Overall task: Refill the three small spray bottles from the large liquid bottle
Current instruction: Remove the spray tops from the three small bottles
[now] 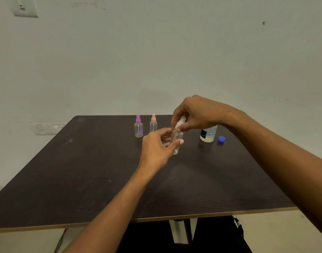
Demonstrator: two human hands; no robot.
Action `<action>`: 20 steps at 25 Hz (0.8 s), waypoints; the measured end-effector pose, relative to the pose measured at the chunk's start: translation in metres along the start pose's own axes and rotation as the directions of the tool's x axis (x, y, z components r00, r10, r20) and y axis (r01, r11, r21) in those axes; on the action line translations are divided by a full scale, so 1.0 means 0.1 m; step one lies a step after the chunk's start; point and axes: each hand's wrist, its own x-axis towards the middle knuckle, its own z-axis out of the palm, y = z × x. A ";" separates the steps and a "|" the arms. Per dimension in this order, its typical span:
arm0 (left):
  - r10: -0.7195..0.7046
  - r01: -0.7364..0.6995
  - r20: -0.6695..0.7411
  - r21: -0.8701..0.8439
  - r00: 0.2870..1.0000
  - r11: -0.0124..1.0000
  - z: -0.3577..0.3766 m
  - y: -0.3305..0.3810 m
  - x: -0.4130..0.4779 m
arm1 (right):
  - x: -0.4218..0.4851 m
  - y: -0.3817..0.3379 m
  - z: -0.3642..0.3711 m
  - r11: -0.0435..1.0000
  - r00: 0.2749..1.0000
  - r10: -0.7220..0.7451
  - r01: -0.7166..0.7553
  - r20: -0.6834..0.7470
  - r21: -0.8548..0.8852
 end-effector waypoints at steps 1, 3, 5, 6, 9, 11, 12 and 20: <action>-0.003 0.003 -0.002 -0.003 1.000 1.000 0.00 -0.01 0.00 | 0.00 0.01 -0.02 1.000 1.000 -0.005 0.005 -0.005 -0.015; -0.003 0.003 0.001 -0.014 1.000 1.000 0.00 -0.04 0.00 | -0.01 0.03 -0.06 1.000 1.000 0.000 0.000 -0.011 -0.021; -0.001 0.001 0.003 -0.021 1.000 1.000 -0.01 -0.06 0.00 | -0.04 0.04 -0.09 1.000 1.000 -0.001 0.001 -0.021 -0.021; -0.003 0.003 0.003 -0.020 1.000 1.000 -0.01 -0.07 0.00 | -0.05 0.05 -0.12 1.000 1.000 0.000 -0.001 -0.025 -0.021; -0.017 0.017 0.000 -0.013 1.000 1.000 0.00 -0.10 -0.01 | -0.10 0.09 -0.21 1.000 0.998 0.011 -0.012 -0.056 -0.017; -0.020 0.020 -0.002 -0.010 1.000 1.000 0.00 -0.14 0.00 | -0.15 0.13 -0.28 1.000 0.997 0.016 -0.017 -0.077 -0.005; -0.021 0.021 -0.002 -0.009 1.000 1.000 0.00 -0.16 0.00 | -0.18 0.15 -0.31 1.000 0.996 0.018 -0.018 -0.088 0.001; -0.051 0.051 0.007 -0.039 0.999 0.998 0.00 -0.35 0.00 | -0.41 0.33 -0.37 0.993 0.981 0.106 -0.095 -0.161 0.075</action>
